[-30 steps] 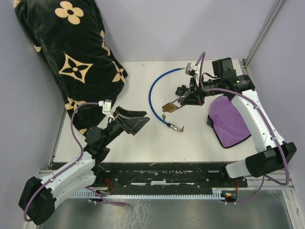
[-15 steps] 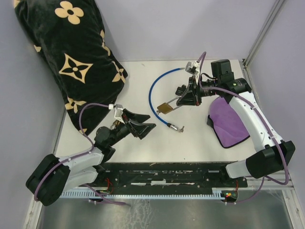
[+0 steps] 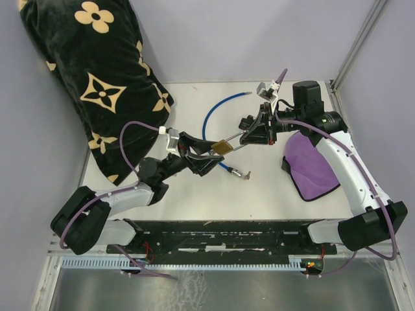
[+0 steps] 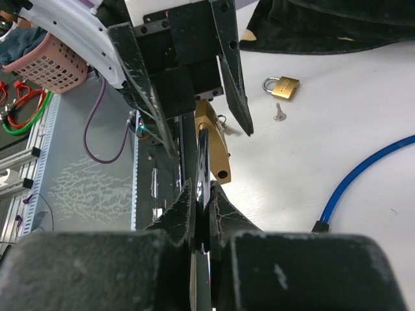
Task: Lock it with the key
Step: Lock the lock.
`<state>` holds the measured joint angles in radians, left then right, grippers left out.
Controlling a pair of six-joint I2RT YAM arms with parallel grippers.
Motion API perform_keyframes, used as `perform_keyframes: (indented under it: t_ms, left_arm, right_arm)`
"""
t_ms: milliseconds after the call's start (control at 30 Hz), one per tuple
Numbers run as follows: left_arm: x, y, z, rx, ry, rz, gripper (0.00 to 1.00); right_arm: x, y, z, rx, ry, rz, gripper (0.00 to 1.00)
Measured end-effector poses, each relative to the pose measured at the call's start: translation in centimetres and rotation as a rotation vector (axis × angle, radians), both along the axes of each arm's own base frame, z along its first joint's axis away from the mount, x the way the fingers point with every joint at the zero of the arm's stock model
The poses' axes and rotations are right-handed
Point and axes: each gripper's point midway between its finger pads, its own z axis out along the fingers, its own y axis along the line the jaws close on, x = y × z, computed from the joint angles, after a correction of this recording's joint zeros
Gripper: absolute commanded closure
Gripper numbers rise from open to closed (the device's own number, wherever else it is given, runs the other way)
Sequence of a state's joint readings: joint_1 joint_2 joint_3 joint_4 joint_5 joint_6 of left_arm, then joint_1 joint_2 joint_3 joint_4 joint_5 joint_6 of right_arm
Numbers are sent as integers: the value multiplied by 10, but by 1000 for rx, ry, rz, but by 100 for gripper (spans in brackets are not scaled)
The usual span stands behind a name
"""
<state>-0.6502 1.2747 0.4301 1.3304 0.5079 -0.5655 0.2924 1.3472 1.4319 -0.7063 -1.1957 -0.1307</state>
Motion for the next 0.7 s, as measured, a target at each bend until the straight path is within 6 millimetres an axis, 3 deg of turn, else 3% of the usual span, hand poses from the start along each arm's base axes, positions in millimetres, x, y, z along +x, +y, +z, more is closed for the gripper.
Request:
perform_keyframes:
  t_ms: [167,300,467,700]
  left_arm:
    - [0,-12,0,-15,10,-48,39]
    - [-2,-15,11,-44,-7,-69,51]
    - [-3,-18,23,-63,-29,-94,87]
    - [-6,-23,20,-49,-20,-153,94]
  right_arm:
    - [-4,0,4,16,0,3,98]
    - [-4,1,2,22,5,6,98]
    - [-5,1,3,30,14,14,98]
    - [-6,0,3,33,19,19,98]
